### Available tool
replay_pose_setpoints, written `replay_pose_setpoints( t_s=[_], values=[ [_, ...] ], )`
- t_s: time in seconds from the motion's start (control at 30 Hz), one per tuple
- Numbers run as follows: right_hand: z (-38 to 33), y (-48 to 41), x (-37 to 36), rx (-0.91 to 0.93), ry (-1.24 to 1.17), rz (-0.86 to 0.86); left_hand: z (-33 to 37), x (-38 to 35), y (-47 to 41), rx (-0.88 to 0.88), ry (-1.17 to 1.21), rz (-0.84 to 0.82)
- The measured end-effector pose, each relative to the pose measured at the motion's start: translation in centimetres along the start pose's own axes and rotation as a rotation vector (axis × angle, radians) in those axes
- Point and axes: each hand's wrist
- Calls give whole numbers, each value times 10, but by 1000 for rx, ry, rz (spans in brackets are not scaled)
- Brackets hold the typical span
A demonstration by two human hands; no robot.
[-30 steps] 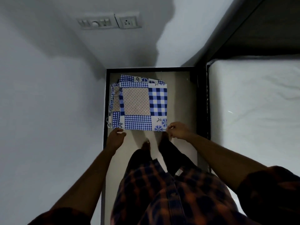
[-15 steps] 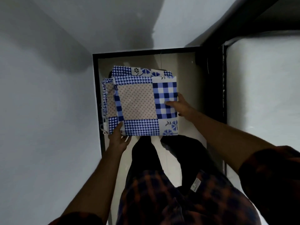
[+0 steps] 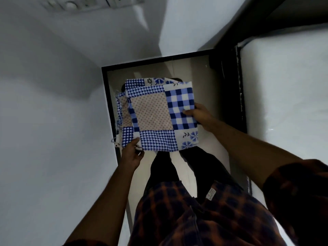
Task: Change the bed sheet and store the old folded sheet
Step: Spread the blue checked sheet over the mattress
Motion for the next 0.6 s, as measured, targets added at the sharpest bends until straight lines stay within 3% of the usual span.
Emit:
replay_pose_setpoints(
  t_s=[0.27, 0.43, 0.6],
  values=[
    [-30, 83, 17, 257, -188, 74, 57, -59, 69, -185, -136, -207],
    [-28, 146, 97, 448, -367, 251, 62, -141, 115, -294, -365, -422],
    [2, 216, 200, 577, -601, 477, 16, -274, 155, -400, -699, -567]
  ],
)
Point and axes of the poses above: each hand's wrist, its own y-axis away from the middle knuckle, its own x-axis out of the back of the hand, z = x × y, and after that the axes turned 1 degree about -z, right-handed
